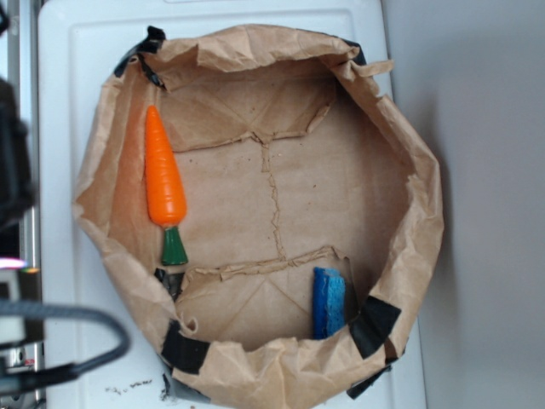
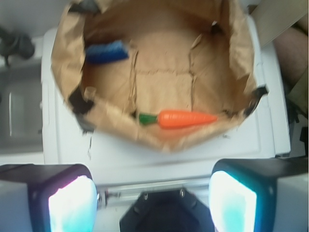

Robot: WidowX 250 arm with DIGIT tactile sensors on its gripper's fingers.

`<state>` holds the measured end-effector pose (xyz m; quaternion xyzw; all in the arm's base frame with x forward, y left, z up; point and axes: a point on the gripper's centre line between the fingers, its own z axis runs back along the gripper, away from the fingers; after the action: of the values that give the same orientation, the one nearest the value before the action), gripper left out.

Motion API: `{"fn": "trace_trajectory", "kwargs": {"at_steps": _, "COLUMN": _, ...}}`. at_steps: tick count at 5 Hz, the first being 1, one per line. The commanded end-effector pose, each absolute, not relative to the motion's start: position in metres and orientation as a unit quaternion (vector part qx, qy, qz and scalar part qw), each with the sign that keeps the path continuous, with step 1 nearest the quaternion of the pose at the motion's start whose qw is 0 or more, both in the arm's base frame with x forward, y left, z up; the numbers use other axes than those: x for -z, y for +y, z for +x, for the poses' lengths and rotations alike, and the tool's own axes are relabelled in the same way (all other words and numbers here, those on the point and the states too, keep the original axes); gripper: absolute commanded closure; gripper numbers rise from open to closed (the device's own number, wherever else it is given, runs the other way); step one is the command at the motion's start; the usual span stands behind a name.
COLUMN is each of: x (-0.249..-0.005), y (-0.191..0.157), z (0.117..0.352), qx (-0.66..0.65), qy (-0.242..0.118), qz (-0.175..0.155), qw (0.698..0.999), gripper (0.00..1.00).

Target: Grab the carrot.

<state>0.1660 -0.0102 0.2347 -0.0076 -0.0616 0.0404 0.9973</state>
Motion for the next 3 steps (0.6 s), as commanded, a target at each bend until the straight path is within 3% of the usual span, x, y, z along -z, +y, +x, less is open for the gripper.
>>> {"fn": "trace_trajectory", "kwargs": {"at_steps": 1, "x": -0.234, "y": 0.007, "z": 0.208, "qx": -0.197, "qy": -0.097, "qz": -0.03, "qw": 0.975, "gripper": 0.0}}
{"fn": "trace_trajectory", "kwargs": {"at_steps": 2, "x": -0.215, "y": 0.004, "z": 0.224, "qx": -0.318, "qy": -0.084, "qz": -0.031, "qw": 0.944, "gripper": 0.0}}
{"fn": "trace_trajectory", "kwargs": {"at_steps": 3, "x": -0.195, "y": 0.0, "z": 0.237, "qx": -0.401, "qy": -0.032, "qz": -0.027, "qw": 0.915, "gripper": 0.0}}
